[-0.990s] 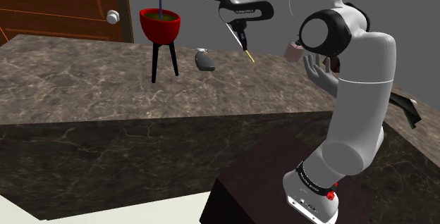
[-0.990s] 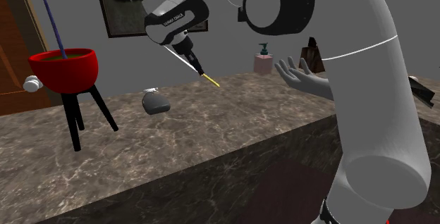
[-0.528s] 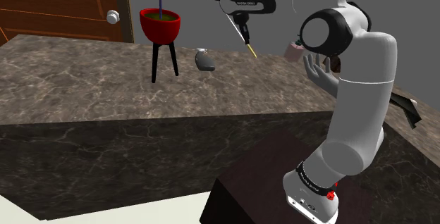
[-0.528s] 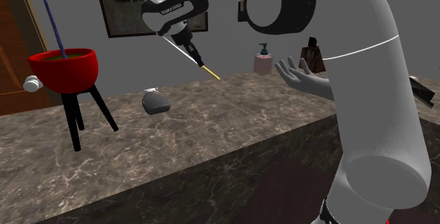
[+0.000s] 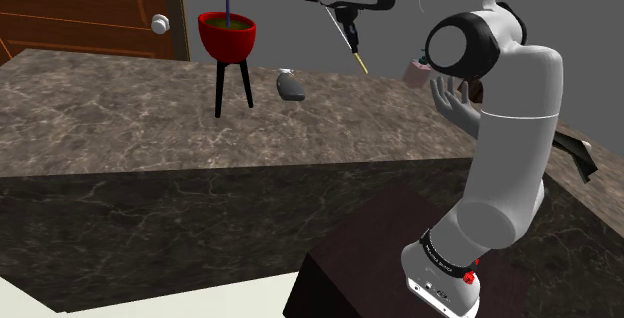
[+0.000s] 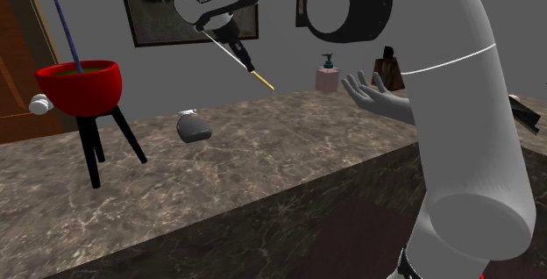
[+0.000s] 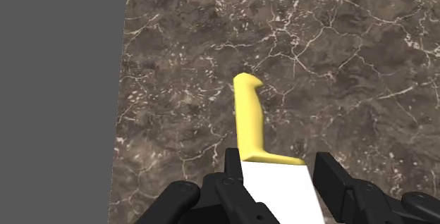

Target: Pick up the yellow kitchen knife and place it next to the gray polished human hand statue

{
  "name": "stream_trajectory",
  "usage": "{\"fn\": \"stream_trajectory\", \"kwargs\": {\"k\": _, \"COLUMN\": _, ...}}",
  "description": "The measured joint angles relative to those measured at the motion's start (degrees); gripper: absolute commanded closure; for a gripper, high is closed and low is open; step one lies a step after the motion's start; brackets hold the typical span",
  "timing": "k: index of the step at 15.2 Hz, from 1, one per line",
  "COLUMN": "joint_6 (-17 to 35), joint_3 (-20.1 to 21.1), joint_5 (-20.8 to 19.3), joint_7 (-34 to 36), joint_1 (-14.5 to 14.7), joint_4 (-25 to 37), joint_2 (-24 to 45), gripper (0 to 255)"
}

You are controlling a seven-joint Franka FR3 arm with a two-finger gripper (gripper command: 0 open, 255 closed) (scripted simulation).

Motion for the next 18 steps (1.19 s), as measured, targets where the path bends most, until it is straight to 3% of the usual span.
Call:
{"fn": "stream_trajectory", "kwargs": {"k": 11, "joint_6": 10.9, "joint_3": -3.7, "joint_5": -1.1, "joint_7": -7.6, "joint_1": -8.0, "joint_4": -14.8, "joint_2": -9.2, "gripper": 255}}
{"fn": "stream_trajectory", "kwargs": {"k": 18, "joint_6": 17.0, "joint_3": -6.7, "joint_5": -0.7, "joint_7": -14.8, "joint_1": -14.1, "joint_4": -17.9, "joint_2": -10.6, "gripper": 255}}
